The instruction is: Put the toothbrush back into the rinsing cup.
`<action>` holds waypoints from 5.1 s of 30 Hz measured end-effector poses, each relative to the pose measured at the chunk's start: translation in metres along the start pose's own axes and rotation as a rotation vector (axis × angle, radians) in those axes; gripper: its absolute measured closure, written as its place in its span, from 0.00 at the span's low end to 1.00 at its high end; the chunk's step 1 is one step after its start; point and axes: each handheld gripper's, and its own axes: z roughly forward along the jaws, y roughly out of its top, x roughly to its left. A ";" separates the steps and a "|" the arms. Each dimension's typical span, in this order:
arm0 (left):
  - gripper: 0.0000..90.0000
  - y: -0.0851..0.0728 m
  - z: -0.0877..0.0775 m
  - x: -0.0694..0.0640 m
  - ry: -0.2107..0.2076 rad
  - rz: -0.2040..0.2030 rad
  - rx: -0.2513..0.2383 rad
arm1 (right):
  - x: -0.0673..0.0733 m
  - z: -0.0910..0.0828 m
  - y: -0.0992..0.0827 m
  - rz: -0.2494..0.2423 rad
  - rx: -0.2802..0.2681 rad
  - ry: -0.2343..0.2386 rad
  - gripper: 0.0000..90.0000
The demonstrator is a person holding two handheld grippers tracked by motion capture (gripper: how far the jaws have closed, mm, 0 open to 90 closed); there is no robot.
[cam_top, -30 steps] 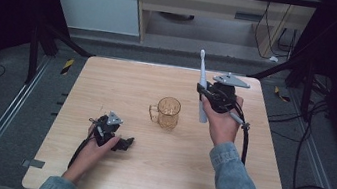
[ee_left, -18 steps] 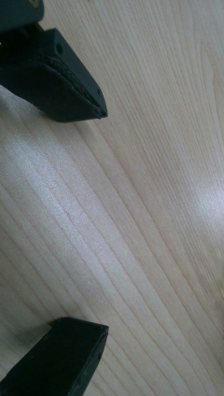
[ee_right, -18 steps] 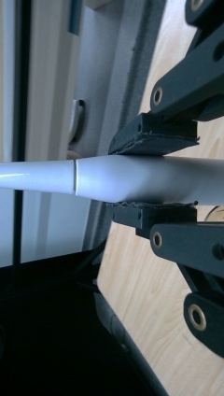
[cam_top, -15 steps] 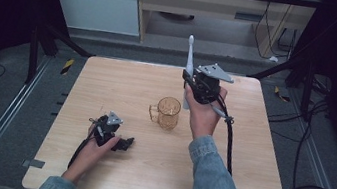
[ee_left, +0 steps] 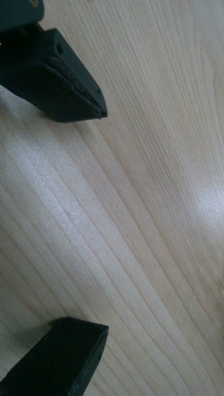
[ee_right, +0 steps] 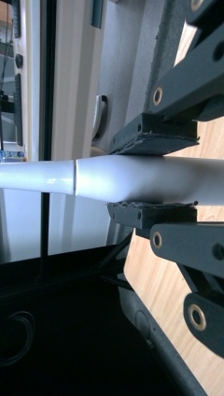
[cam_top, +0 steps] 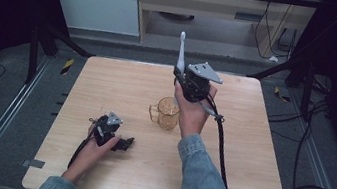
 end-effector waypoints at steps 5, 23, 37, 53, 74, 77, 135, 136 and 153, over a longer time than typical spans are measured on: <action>0.00 0.000 0.000 0.000 0.000 0.000 0.000 | 0.005 0.000 -0.002 -0.011 -0.019 -0.026 0.75; 0.00 0.000 0.000 0.000 -0.001 0.001 0.001 | 0.024 0.001 -0.020 -0.045 -0.062 -0.081 0.75; 0.00 0.000 0.000 0.000 -0.001 0.001 0.004 | 0.022 0.014 -0.036 -0.038 -0.036 -0.060 0.75; 0.00 0.000 0.000 0.000 -0.001 0.002 0.004 | 0.014 0.030 -0.060 0.000 0.049 -0.025 0.74; 0.00 0.000 0.000 0.000 -0.004 0.005 0.004 | 0.014 0.035 -0.078 -0.033 0.102 -0.024 0.74; 0.00 0.000 0.000 0.000 -0.004 0.006 0.005 | 0.015 0.035 -0.080 -0.031 0.104 -0.024 0.74; 0.00 0.000 0.000 0.000 -0.004 0.005 0.005 | 0.015 0.041 -0.100 -0.020 0.200 0.000 0.74; 0.00 0.000 0.000 0.000 -0.004 0.005 0.005 | 0.015 0.041 -0.100 -0.018 0.200 0.001 0.74; 0.00 0.000 0.000 0.000 -0.003 0.005 0.004 | 0.014 0.042 -0.102 -0.020 0.220 -0.002 0.74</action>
